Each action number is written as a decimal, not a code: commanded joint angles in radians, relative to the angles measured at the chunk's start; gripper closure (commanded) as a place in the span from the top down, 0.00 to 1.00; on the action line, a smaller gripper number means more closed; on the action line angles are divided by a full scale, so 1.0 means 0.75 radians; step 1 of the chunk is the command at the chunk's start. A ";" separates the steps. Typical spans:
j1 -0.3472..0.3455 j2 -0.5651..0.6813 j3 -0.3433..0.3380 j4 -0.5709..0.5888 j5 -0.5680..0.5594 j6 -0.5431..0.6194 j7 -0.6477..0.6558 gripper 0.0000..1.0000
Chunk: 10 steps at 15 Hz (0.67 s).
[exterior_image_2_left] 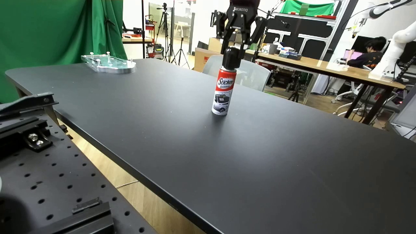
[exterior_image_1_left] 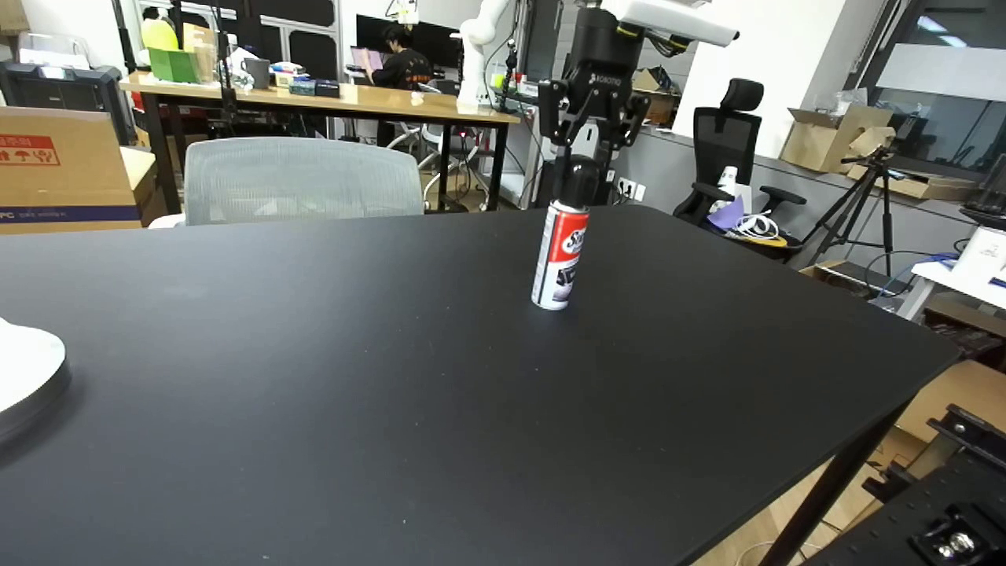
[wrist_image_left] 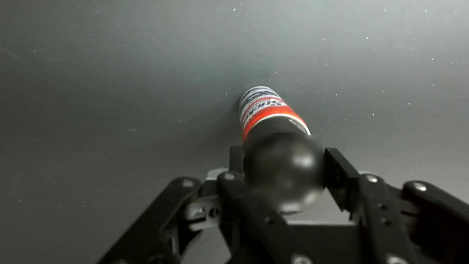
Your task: Put the black lid on top of the spray can
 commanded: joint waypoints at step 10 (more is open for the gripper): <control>0.009 0.038 -0.005 0.060 0.001 -0.080 0.025 0.87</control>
